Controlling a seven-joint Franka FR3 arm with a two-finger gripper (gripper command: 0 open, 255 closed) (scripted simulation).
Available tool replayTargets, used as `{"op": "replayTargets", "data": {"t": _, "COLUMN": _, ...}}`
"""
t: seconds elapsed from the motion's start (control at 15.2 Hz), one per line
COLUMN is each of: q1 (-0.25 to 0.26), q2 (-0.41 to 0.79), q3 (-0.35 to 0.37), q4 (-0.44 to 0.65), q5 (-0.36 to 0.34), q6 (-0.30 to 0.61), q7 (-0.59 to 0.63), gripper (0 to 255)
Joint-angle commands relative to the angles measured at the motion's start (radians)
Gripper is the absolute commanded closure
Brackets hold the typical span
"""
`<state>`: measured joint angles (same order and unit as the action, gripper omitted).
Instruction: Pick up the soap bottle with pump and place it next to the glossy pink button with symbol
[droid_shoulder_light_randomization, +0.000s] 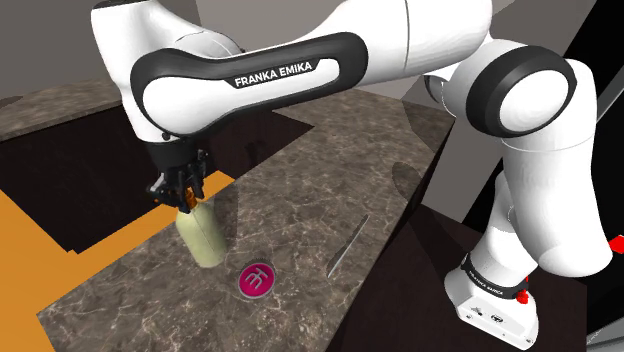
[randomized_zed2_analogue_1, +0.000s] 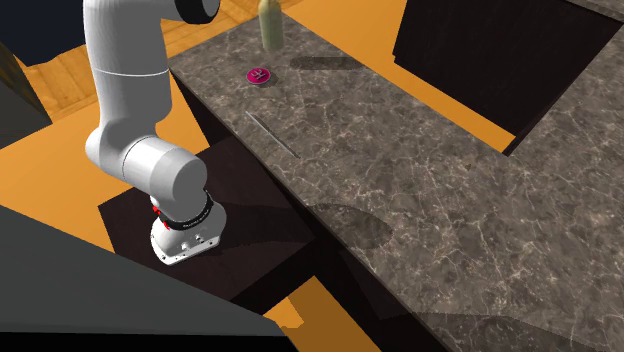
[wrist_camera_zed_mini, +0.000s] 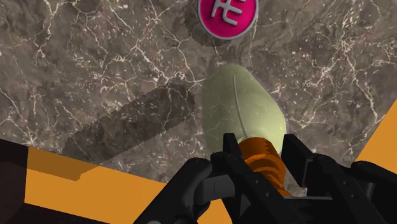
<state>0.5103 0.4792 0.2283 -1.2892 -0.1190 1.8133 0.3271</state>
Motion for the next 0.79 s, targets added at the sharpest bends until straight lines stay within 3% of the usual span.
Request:
{"op": "replayTargets", "data": {"t": 0.0, "q1": -0.001, "q2": 0.000, "q3": 0.000, "q4": -0.025, "q5": -0.001, "q6": 0.027, "q7": 0.002, "gripper": 255}}
{"op": "replayTargets", "data": {"t": 0.73, "q1": -0.005, "q2": 0.013, "q3": -0.004, "q4": -0.131, "q5": -0.006, "q6": 0.144, "q7": 0.009, "gripper": 255}}
